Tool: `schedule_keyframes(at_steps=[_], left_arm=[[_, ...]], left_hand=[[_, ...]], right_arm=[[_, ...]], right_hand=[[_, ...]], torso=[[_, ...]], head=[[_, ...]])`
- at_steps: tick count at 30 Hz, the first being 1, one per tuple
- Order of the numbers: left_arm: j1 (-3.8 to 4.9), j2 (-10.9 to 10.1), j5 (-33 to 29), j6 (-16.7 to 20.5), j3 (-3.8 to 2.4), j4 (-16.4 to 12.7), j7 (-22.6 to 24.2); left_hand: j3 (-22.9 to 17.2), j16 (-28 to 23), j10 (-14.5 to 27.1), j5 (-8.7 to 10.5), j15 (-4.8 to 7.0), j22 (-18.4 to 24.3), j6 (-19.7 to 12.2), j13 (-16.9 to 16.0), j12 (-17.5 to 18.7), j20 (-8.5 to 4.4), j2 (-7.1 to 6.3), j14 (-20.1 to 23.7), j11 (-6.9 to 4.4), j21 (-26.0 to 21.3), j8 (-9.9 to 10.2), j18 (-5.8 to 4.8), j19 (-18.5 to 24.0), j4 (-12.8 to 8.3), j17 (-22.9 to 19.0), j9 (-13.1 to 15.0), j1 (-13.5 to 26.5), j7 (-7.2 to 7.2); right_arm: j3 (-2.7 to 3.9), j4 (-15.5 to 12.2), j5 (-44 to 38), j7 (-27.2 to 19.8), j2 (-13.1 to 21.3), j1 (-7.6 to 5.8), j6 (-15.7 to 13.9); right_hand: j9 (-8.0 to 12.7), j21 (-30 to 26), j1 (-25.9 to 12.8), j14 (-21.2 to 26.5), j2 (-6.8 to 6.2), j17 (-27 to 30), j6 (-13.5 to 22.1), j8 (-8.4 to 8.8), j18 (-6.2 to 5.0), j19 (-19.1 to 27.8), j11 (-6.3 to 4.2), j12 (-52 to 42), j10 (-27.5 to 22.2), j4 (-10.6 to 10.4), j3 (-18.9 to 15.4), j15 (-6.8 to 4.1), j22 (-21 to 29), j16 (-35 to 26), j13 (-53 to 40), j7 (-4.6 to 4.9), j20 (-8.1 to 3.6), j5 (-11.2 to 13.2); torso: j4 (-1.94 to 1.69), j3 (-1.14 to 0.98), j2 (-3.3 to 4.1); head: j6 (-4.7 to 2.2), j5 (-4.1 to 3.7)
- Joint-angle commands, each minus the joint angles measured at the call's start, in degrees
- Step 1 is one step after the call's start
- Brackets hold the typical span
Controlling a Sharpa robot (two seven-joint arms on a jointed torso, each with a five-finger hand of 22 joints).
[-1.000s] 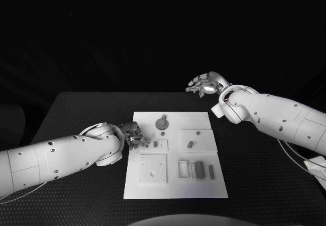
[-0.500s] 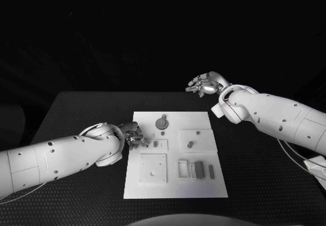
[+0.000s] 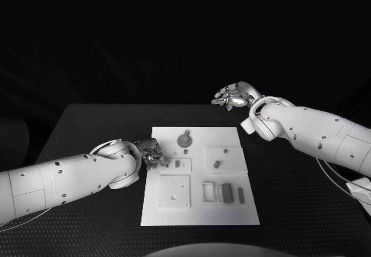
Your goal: Assemble the parts on the task board
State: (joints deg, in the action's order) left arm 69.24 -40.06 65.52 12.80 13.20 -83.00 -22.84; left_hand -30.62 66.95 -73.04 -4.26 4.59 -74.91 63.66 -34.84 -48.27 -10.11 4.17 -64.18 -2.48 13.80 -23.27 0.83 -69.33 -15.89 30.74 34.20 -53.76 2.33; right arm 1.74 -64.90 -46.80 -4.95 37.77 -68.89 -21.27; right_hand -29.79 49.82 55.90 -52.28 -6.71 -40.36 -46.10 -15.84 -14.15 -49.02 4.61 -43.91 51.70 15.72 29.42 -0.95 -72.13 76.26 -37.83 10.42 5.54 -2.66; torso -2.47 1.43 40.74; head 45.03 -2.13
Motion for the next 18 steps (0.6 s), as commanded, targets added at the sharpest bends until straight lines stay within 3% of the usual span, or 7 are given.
schedule_keyframes(at_steps=[1, 18], left_arm=[[-0.16, 0.08, 0.9, 0.18, 0.06, 0.21, 0.14], [-0.4, 0.19, 0.91, 0.63, 0.06, 0.42, 0.17]], left_hand=[[-0.8, -0.22, -1.38, -0.26, -0.02, -0.82, 0.47, -0.04, 0.39, -0.06, 0.44, -0.48, -1.53, 0.12, -0.25, 0.46, -0.33, -0.6, -0.08, 0.05, -1.15, -0.13], [-0.81, -0.23, -1.42, -0.37, -0.02, -0.83, 0.5, -0.05, 0.43, -0.06, 0.39, -0.53, -1.54, 0.12, -0.24, 0.46, -0.37, -0.57, -0.1, 0.05, -1.15, -0.14]], right_arm=[[0.03, -0.04, -0.26, -0.4, 0.0, 0.03, 0.72], [0.03, -0.04, -0.25, -0.41, 0.05, 0.04, 0.79]], right_hand=[[0.06, -0.21, -0.54, -0.03, -0.09, 0.07, 0.14, 0.09, -0.85, 0.04, 0.15, -0.27, -0.32, -0.09, -0.33, -0.25, -0.03, -0.1, 0.07, 0.44, 0.29, -0.21], [0.06, -0.22, -0.57, -0.03, -0.07, 0.08, 0.14, 0.08, -0.85, 0.03, 0.15, -0.34, -0.34, -0.1, -0.33, -0.25, -0.04, -0.09, 0.17, 0.44, 0.28, -0.21]], torso=[[0.03, -0.02, 0.0], [0.05, -0.02, 0.02]], head=[[-0.04, 0.05], [-0.1, 0.01]])
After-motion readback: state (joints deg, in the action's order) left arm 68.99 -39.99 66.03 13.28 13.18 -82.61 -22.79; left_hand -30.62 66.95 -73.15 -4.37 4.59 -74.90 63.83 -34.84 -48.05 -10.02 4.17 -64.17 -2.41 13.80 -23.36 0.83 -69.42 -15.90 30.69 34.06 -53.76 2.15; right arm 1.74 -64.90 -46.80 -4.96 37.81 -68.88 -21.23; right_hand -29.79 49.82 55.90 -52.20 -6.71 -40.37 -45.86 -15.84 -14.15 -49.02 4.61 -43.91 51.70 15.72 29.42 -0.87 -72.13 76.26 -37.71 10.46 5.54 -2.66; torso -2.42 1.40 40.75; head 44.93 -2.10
